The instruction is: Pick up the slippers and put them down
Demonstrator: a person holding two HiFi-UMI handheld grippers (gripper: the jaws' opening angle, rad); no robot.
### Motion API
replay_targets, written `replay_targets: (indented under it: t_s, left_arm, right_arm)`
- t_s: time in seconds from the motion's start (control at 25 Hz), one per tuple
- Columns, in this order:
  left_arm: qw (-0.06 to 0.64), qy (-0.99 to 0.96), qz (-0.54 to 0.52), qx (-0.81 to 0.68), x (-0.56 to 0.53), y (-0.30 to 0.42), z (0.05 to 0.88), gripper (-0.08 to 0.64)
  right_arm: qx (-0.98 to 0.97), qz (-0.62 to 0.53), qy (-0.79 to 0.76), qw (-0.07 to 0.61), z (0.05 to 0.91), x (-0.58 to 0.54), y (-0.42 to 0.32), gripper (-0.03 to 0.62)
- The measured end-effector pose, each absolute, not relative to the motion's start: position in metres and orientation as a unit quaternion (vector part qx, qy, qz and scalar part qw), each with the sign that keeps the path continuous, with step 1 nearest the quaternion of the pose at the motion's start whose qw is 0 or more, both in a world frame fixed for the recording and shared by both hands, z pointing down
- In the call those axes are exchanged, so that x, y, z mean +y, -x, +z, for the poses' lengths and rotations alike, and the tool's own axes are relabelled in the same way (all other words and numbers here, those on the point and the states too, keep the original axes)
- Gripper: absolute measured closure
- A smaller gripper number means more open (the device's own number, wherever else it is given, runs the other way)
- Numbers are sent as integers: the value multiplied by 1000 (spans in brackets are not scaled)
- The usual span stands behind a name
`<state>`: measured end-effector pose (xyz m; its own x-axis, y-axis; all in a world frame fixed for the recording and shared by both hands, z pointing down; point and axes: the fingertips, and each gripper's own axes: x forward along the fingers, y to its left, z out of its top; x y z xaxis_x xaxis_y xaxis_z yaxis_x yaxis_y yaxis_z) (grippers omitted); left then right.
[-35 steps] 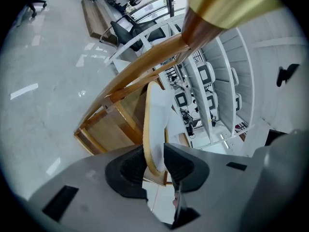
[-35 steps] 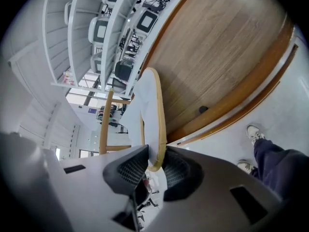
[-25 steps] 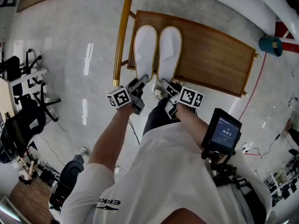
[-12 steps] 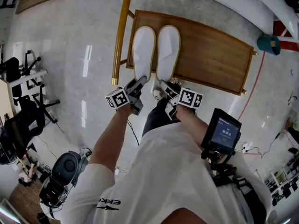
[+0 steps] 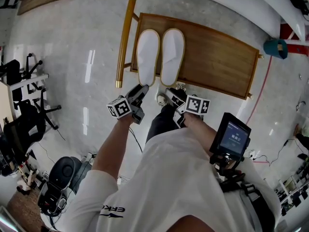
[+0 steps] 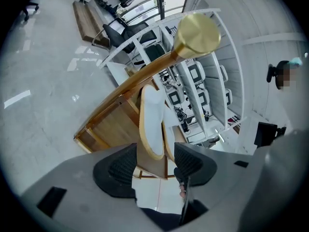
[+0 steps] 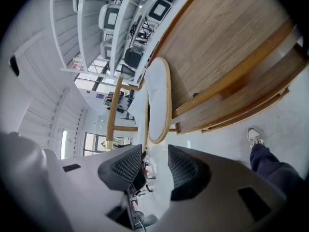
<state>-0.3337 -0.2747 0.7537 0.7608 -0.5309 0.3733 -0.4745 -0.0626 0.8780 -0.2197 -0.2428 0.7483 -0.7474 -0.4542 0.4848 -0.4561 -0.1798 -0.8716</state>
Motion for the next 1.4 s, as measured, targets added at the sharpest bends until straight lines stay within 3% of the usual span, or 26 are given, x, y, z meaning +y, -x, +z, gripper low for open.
replay_targets:
  t_s: [0.28,0.6,0.72,1.04,1.24,1.4]
  left_arm:
    - [552,-758,-7,-348,-248,350,731,342]
    - [474,-816,-56,-325,-244,328,652,350]
    - [440,-835,-83,-319,-243,322,616,380]
    - [376,-854,-138,-333,-237,319,549,546]
    - [355,-865,-145,-324,-225,294,530,555]
    - [334,-874,-136,-325,-214,271,513,555]
  right_arm:
    - [-684,660,-312,1,717,-230,219,442]
    - [-785,546,-293,-5,636,-233,228,442]
    - [-808,502,-308,-19,605,-233,225,443]
    - [-837,416,-353,-34,543,-223,211,446]
    - [-843,385,-374,-35,515,-210,193,457]
    - [-848,352,-396,-19,498,-203,172,517]
